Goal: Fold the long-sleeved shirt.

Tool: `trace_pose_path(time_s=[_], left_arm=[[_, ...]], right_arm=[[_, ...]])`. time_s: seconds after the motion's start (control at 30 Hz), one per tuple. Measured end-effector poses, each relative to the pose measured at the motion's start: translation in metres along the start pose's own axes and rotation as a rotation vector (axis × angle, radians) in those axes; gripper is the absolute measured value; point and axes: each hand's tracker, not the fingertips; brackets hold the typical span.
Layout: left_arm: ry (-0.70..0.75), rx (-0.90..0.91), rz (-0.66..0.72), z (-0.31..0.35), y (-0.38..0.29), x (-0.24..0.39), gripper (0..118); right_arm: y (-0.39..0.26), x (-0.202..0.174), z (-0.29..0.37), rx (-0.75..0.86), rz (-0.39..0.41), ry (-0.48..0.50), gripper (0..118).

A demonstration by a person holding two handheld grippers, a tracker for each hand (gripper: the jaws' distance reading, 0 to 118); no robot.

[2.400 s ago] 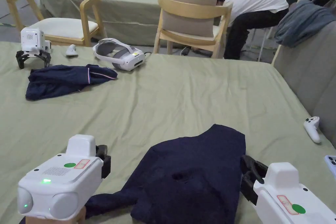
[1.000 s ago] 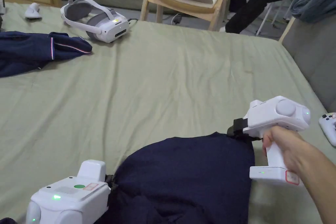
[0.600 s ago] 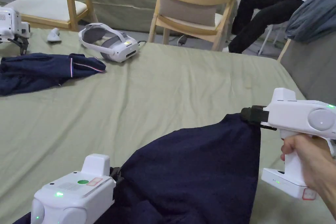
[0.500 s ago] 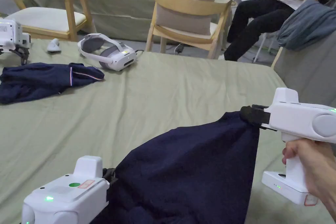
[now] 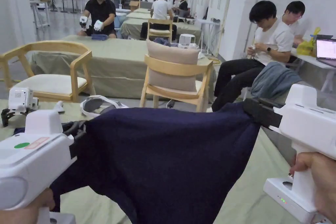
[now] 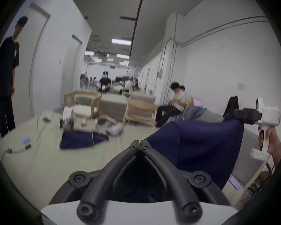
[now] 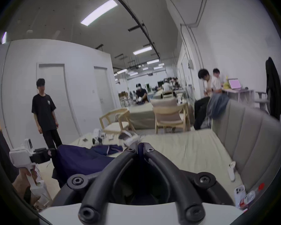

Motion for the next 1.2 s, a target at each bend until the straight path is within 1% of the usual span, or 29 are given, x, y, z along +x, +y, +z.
trace_pose_path(time_s=[0.03, 0.1, 0.17, 0.23, 0.33, 0.4, 0.5, 0.53, 0.6, 0.63, 0.7, 0.73, 0.9, 0.97, 1.0, 1.1, 1.2], left_arm=[[0.006, 0.03, -0.022, 0.002, 0.023, 0.002, 2], [0.01, 0.083, -0.041, 0.005, 0.062, 0.004, 2], [0.012, 0.111, -0.044, 0.005, 0.101, 0.004, 2], [0.034, 0.152, -0.085, 0.001, 0.139, 0.008, 2], [0.056, 0.18, -0.12, -0.006, 0.186, 0.013, 2], [0.069, 0.191, -0.102, -0.01, 0.213, 0.014, 2], [0.07, 0.215, -0.098, -0.024, 0.25, 0.02, 2], [0.073, 0.218, -0.102, -0.03, 0.26, 0.024, 2], [0.09, 0.226, -0.126, -0.041, 0.279, 0.032, 2], [0.096, 0.239, -0.129, -0.048, 0.288, 0.036, 2], [0.109, 0.243, -0.147, -0.062, 0.302, 0.043, 2], [0.126, 0.247, -0.16, -0.071, 0.308, 0.046, 2], [0.155, 0.237, -0.151, -0.124, 0.333, 0.047, 2], [0.193, 0.23, -0.202, -0.146, 0.335, 0.048, 2], [0.213, 0.221, -0.232, -0.158, 0.335, 0.049, 2], [0.222, 0.23, -0.209, -0.189, 0.335, 0.048, 2], [0.24, 0.232, -0.199, -0.215, 0.331, 0.043, 2]], right_arm=[[0.015, -0.008, 0.004, 0.039, -0.01, 0.024, 3], [0.044, -0.022, 0.009, 0.09, -0.017, 0.02, 3], [0.072, -0.036, 0.011, 0.133, 0.005, 0.015, 3], [0.103, -0.051, 0.013, 0.173, 0.026, 0.012, 3], [0.143, -0.065, 0.013, 0.209, 0.024, 0.001, 3], [0.164, -0.072, 0.01, 0.236, 0.035, -0.013, 3], [0.197, -0.075, 0.002, 0.269, 0.029, -0.052, 3], [0.206, -0.075, -0.001, 0.289, 0.017, -0.065, 3], [0.223, -0.074, -0.01, 0.29, 0.024, -0.077, 3], [0.23, -0.075, -0.015, 0.301, 0.04, -0.102, 3], [0.243, -0.074, -0.028, 0.288, 0.077, -0.123, 3], [0.251, -0.074, -0.036, 0.282, 0.113, -0.154, 3], [0.273, -0.069, -0.082, 0.27, 0.217, -0.239, 3], [0.276, -0.067, -0.102, 0.276, 0.256, -0.268, 3], [0.276, -0.065, -0.113, 0.282, 0.261, -0.27, 3], [0.276, -0.06, -0.145, 0.296, 0.264, -0.29, 3], [0.268, -0.057, -0.173, 0.309, 0.296, -0.316, 3]])
